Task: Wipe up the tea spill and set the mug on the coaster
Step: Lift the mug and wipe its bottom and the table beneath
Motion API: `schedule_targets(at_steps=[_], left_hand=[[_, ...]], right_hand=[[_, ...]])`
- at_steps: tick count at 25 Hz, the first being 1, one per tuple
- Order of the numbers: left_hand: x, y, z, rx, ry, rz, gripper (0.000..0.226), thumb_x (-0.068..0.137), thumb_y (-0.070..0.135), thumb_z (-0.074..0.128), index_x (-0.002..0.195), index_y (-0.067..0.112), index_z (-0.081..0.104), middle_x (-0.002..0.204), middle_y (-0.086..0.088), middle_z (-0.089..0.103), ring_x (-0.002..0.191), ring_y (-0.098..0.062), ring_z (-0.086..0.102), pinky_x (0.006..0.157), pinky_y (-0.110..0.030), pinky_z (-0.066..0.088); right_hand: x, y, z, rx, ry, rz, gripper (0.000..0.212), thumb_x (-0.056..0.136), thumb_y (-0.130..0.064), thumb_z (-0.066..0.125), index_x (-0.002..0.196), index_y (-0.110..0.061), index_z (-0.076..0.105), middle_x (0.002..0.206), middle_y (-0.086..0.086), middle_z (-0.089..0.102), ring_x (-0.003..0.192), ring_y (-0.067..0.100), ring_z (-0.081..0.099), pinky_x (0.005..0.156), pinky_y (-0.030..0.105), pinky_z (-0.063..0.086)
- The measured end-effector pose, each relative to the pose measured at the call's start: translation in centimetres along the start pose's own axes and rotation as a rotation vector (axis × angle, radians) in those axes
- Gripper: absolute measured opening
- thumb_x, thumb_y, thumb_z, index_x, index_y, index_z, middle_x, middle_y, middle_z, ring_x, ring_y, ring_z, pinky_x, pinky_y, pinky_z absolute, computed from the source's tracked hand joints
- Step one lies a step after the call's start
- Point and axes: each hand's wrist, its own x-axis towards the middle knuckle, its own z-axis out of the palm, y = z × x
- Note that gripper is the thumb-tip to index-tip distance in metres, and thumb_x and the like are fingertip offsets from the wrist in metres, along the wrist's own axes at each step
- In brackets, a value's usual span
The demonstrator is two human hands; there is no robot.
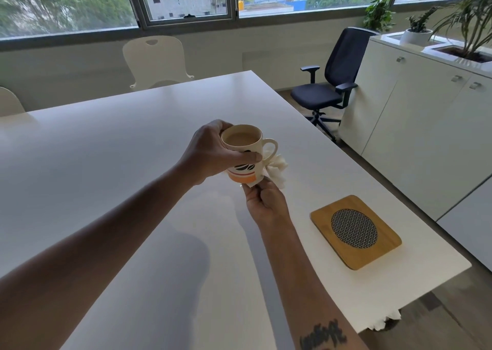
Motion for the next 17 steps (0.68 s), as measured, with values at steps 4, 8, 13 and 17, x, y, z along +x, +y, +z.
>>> schedule_targets(at_steps=[4,8,13,17], left_hand=[[-0.1,-0.1,-0.6,-0.003,0.013,-0.002,0.087,0.059,0.058,0.098,0.129,0.018,0.067,0.116,0.006,0.074,0.106,-0.018,0.072,0.088,-0.04,0.067],[-0.1,0.3,-0.8,0.005,0.029,-0.007,0.091,0.055,0.064,0.095,0.128,0.018,0.067,0.116,0.004,0.074,0.107,-0.019,0.072,0.089,-0.043,0.066],[-0.5,0.8,-0.9,0.011,0.062,-0.022,0.086,0.057,0.061,0.097,0.125,0.018,0.068,0.114,0.005,0.074,0.105,-0.018,0.072,0.089,-0.044,0.066],[-0.6,1.4,-0.9,0.03,0.092,-0.015,0.085,0.058,0.062,0.097,0.125,0.017,0.068,0.113,0.006,0.075,0.104,-0.016,0.072,0.087,-0.038,0.065]], right_hand=[[-0.3,0.8,0.1,0.086,-0.02,0.022,0.041,0.106,0.002,0.054,0.147,0.002,0.056,0.14,0.025,0.067,0.13,0.036,0.066,0.096,0.042,0.062],[-0.8,1.5,-0.1,0.202,-0.025,0.023,0.039,0.107,-0.004,0.057,0.146,0.001,0.057,0.141,0.022,0.068,0.132,0.035,0.066,0.098,0.044,0.061],[-2.0,2.6,-0.4,0.305,-0.047,-0.01,0.038,0.106,-0.008,0.061,0.143,-0.003,0.06,0.126,0.018,0.076,0.114,0.029,0.076,0.096,0.04,0.063],[-3.0,4.0,-0.7,0.358,0.0,-0.093,0.044,0.104,-0.001,0.06,0.148,0.0,0.057,0.127,0.017,0.075,0.111,0.027,0.076,0.093,0.039,0.065]])
